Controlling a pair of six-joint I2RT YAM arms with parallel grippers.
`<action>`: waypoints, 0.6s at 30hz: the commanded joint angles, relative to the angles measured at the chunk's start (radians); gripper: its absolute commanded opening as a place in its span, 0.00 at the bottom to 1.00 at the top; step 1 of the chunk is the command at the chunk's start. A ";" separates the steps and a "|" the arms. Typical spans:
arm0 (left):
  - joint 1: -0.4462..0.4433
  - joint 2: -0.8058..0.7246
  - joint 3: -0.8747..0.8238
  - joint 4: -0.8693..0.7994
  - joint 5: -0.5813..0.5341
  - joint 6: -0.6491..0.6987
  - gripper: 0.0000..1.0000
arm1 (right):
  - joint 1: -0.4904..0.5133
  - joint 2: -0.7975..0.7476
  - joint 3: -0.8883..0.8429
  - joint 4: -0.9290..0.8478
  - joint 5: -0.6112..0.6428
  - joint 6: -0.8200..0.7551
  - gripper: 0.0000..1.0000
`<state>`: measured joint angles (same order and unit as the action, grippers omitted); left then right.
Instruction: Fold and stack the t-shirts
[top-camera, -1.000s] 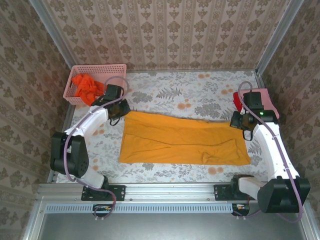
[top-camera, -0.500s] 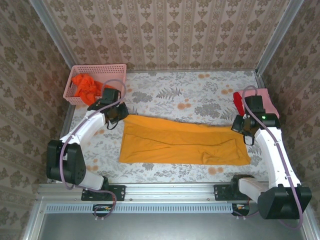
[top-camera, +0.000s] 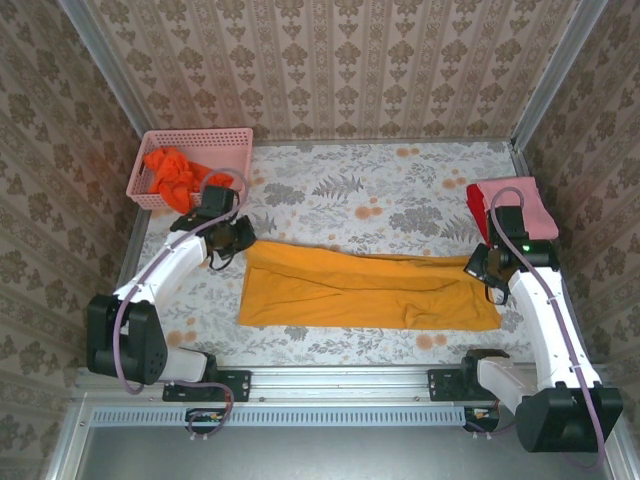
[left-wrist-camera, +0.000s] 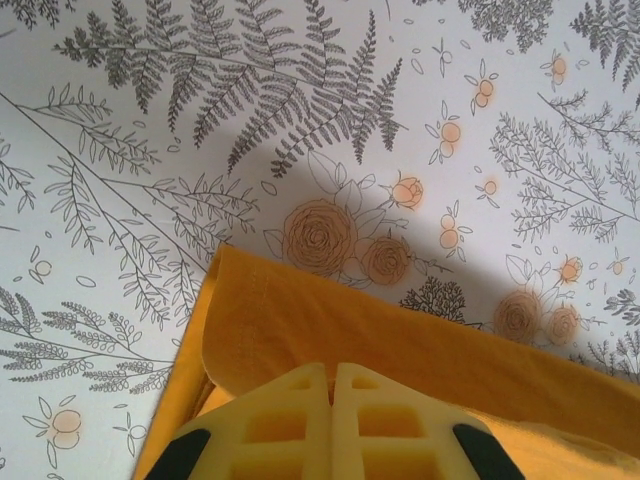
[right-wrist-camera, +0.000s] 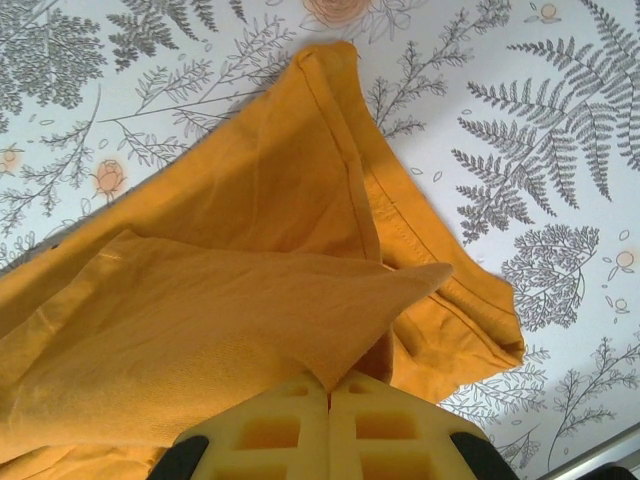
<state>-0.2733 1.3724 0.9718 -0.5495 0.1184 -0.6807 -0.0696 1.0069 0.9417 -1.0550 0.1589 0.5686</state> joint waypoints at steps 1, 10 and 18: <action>0.006 -0.031 -0.027 -0.037 0.024 -0.020 0.00 | 0.001 -0.010 -0.017 -0.036 0.045 0.045 0.00; 0.011 -0.085 -0.024 -0.113 0.046 -0.008 0.00 | -0.001 -0.011 0.017 -0.061 0.080 0.041 0.00; 0.025 -0.101 -0.085 -0.104 0.048 -0.009 0.00 | -0.001 -0.010 -0.015 -0.044 0.044 0.050 0.00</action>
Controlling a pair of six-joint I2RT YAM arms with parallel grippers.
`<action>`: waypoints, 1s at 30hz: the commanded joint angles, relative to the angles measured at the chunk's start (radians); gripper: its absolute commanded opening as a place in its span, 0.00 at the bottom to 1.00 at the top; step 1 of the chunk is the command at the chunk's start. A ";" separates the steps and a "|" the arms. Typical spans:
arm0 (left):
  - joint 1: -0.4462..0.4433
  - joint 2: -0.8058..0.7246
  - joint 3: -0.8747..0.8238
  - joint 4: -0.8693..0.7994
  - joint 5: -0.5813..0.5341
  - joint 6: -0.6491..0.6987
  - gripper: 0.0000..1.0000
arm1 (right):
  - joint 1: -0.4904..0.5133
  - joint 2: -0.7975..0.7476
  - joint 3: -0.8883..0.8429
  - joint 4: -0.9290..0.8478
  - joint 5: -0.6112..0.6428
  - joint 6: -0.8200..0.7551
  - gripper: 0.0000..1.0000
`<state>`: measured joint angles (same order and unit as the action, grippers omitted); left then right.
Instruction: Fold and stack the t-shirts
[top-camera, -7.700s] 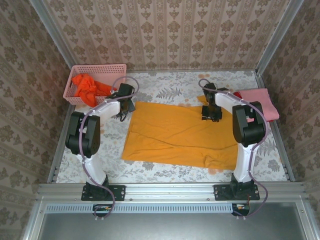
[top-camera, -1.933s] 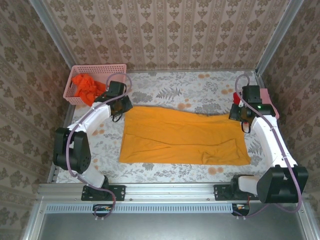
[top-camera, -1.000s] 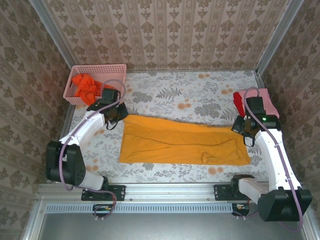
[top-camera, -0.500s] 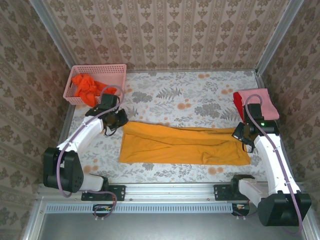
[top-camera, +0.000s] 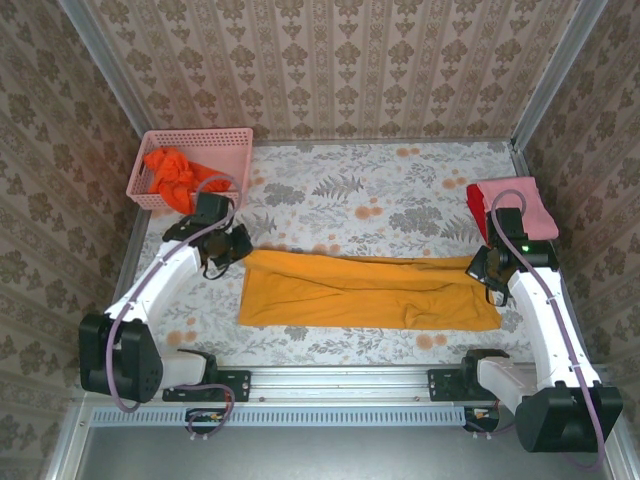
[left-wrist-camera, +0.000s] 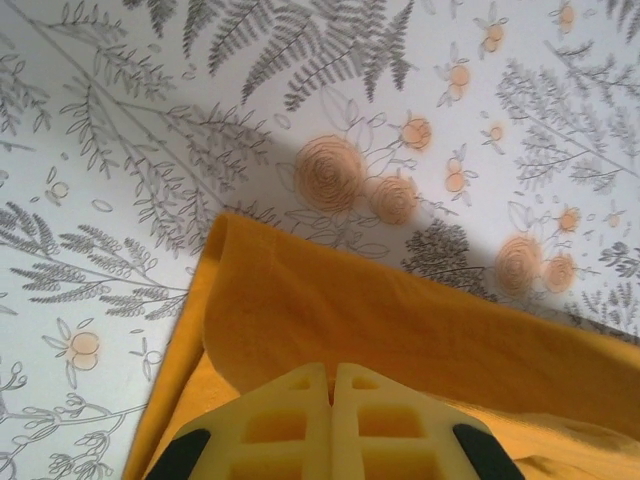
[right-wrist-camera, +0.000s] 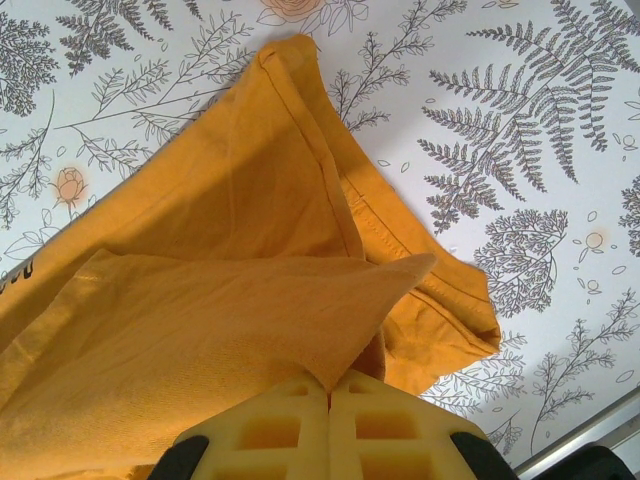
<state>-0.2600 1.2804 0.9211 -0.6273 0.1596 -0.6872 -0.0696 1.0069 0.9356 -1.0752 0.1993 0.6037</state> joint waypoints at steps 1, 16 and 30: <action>0.015 -0.004 -0.042 -0.021 0.012 -0.004 0.00 | -0.001 -0.008 -0.013 -0.022 0.003 0.016 0.00; 0.024 0.097 -0.172 0.054 0.031 -0.010 0.00 | 0.001 0.038 -0.105 0.032 -0.075 0.066 0.00; 0.024 0.121 -0.208 0.063 0.041 -0.004 0.04 | 0.001 0.117 -0.175 0.090 -0.047 0.101 0.14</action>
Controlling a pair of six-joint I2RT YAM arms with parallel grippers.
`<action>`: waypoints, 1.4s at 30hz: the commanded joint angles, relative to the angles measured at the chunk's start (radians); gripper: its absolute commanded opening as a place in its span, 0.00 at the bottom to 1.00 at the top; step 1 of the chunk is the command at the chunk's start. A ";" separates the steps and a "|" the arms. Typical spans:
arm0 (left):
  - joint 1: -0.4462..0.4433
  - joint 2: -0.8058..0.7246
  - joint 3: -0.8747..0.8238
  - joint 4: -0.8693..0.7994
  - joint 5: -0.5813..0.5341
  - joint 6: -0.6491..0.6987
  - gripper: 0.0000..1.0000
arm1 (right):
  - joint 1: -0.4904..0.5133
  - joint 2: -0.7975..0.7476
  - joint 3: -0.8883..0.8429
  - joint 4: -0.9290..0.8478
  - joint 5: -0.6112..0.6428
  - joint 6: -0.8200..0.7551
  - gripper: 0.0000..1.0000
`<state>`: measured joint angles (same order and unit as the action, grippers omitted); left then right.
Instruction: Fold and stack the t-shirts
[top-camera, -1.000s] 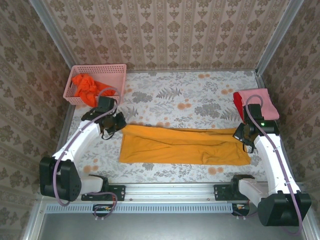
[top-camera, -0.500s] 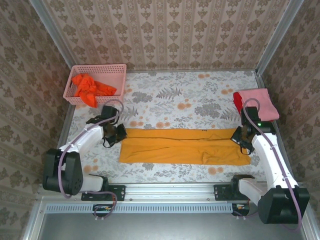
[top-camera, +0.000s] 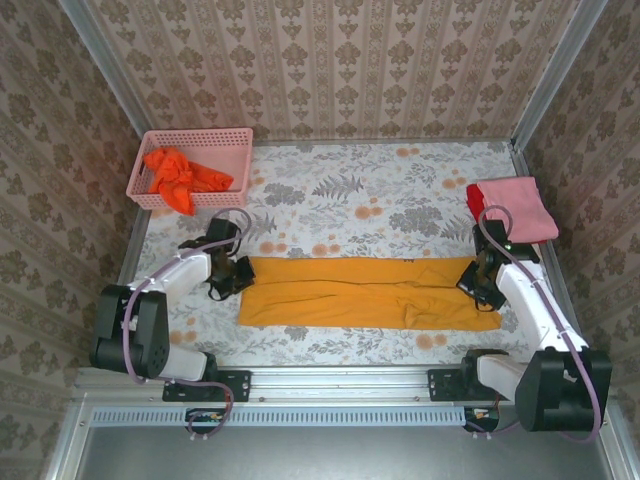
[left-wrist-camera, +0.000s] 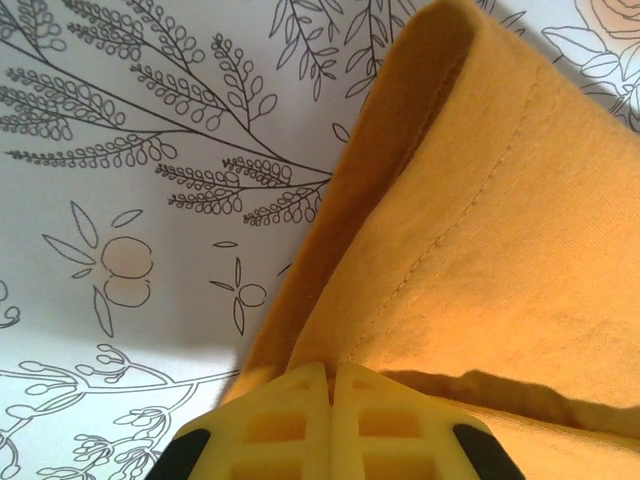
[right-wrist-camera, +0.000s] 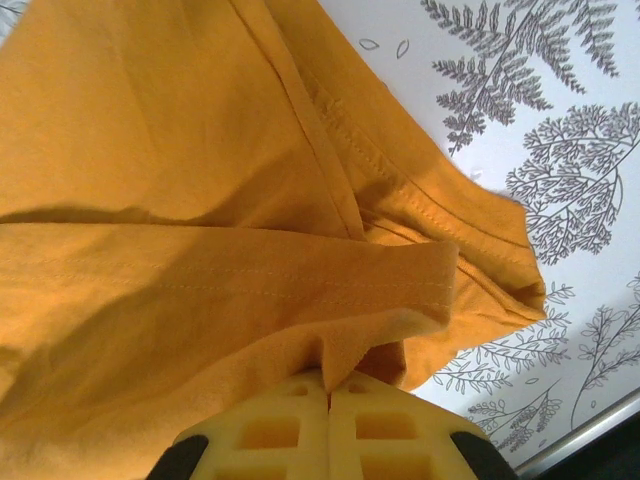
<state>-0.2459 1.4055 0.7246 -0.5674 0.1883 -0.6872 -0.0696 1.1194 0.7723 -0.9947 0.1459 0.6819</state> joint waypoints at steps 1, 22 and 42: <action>0.010 -0.012 -0.010 0.004 0.014 -0.002 0.12 | 0.001 -0.005 -0.004 0.003 0.026 0.022 0.23; -0.282 0.178 0.202 0.274 0.116 -0.034 0.50 | 0.238 0.222 0.146 0.131 0.086 -0.042 0.46; -0.340 0.149 0.025 0.237 0.132 -0.104 0.21 | 0.415 0.480 0.192 0.152 0.094 -0.027 0.00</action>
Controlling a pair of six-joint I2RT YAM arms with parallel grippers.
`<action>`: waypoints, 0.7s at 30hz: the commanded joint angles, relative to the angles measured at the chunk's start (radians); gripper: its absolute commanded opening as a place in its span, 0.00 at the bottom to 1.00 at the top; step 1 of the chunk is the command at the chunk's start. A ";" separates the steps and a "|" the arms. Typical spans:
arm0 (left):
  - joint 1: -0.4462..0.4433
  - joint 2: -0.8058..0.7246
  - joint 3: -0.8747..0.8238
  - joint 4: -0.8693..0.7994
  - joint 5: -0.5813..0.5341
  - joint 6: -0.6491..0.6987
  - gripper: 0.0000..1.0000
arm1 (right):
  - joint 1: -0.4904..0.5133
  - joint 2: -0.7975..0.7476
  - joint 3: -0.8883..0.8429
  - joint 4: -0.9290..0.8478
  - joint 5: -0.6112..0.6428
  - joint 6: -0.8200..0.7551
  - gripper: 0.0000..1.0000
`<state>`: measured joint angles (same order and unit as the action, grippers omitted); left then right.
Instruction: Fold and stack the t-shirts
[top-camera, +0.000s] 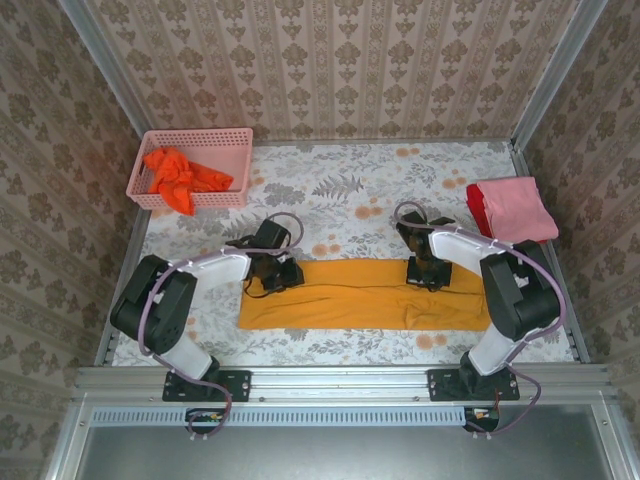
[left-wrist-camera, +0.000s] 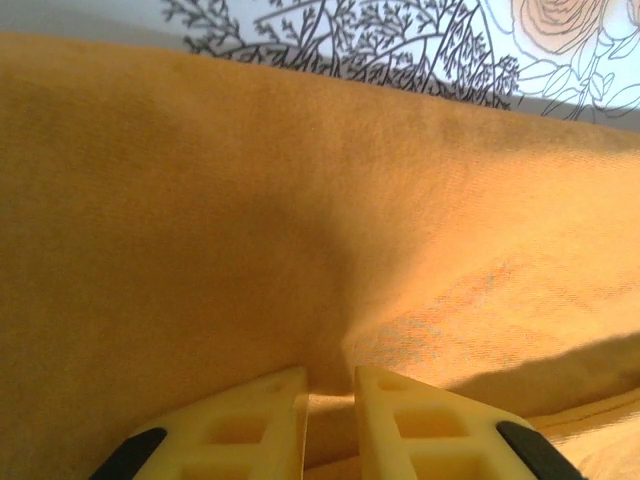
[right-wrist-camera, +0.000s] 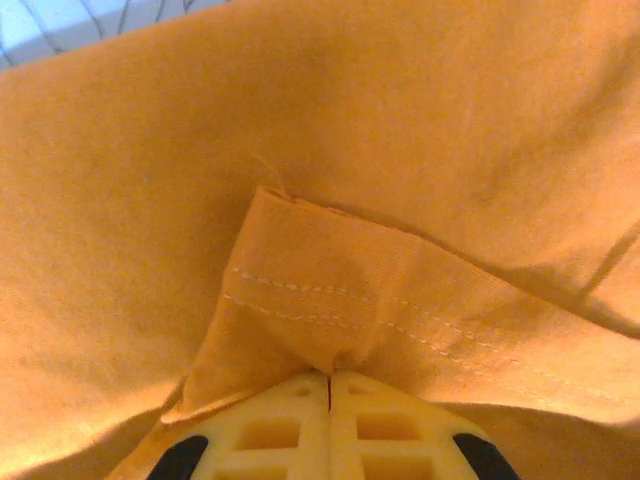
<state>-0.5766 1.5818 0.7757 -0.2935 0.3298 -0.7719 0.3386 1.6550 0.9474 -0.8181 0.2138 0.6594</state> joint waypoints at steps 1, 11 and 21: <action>-0.009 -0.033 -0.028 -0.038 -0.015 -0.017 0.21 | 0.009 -0.077 0.019 -0.025 0.028 -0.012 0.00; -0.009 -0.037 -0.016 -0.044 -0.034 0.001 0.22 | 0.073 -0.130 0.030 0.017 0.006 -0.106 0.00; -0.009 -0.045 -0.017 -0.044 -0.038 0.006 0.22 | 0.117 -0.119 0.059 -0.032 0.107 -0.108 0.31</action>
<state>-0.5819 1.5620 0.7654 -0.3058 0.3103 -0.7712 0.4500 1.5364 0.9691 -0.8055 0.2382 0.5514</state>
